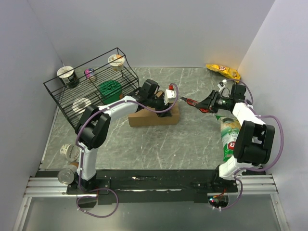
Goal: Unpack the express box
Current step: Cut the express box at the center of the board.
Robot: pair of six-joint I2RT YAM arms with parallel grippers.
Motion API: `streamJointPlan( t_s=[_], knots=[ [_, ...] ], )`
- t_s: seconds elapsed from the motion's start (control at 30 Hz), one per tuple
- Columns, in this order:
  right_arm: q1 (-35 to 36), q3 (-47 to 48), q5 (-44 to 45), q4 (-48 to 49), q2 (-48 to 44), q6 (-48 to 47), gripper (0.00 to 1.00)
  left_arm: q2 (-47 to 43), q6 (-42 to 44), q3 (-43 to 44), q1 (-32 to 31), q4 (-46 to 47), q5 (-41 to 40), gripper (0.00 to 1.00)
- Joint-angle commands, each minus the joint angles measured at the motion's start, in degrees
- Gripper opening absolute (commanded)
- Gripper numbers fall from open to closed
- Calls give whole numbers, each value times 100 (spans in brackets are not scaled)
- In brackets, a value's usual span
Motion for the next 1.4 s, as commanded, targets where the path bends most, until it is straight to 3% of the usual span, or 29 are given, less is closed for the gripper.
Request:
streamJointPlan(
  t_s=[0.0, 0.73, 1.37],
  knots=[
    [104, 415, -150, 417, 150, 108, 0, 271, -111, -192, 47, -724, -198, 51],
    [279, 283, -248, 136, 282, -51, 0, 315, -129, -166, 47, -698, -224, 51],
    [60, -217, -98, 601, -228, 256, 0, 350, -111, -148, 47, -716, -224, 51]
  ],
)
